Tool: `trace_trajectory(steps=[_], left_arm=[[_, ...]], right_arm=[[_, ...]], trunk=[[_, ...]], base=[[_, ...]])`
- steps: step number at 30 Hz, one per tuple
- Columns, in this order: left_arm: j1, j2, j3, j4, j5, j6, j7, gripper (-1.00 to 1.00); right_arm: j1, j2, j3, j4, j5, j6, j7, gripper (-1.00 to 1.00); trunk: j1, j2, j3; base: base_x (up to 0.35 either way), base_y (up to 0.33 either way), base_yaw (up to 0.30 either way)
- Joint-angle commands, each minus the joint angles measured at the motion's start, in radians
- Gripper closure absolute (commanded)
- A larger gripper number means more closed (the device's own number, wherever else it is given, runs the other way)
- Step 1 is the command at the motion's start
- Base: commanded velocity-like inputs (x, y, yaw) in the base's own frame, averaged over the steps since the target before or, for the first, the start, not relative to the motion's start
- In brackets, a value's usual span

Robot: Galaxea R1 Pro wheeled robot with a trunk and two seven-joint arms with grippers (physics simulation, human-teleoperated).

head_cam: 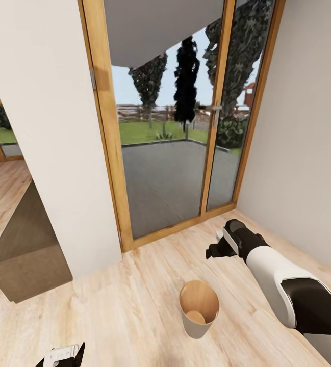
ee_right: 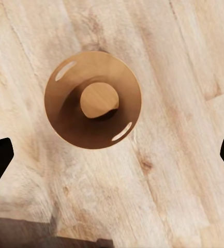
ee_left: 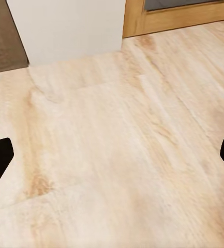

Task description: Put the three can of soda from the living room inside the tash can in the kitchen.

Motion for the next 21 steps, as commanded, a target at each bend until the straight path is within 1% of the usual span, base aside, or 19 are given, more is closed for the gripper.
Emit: trace_trajectory(steps=[1, 21], left_arm=[[0.0, 0.0, 0.0, 0.0, 0.0, 0.0, 0.0, -1.0], [0.0, 0.001, -0.002, 0.0, -0.001, 0.0, 0.0, -1.0]], right_arm=[[0.0, 0.0, 0.0, 0.0, 0.0, 0.0, 0.0, -1.0], [0.0, 0.0, 0.0, 0.0, 0.0, -0.001, -0.001, -1.0]], trunk=[[0.004, -0.007, -0.003], [0.081, -0.147, -0.066]], base=[[0.0, 0.0, 0.0], [0.0, 0.0, 0.0]])
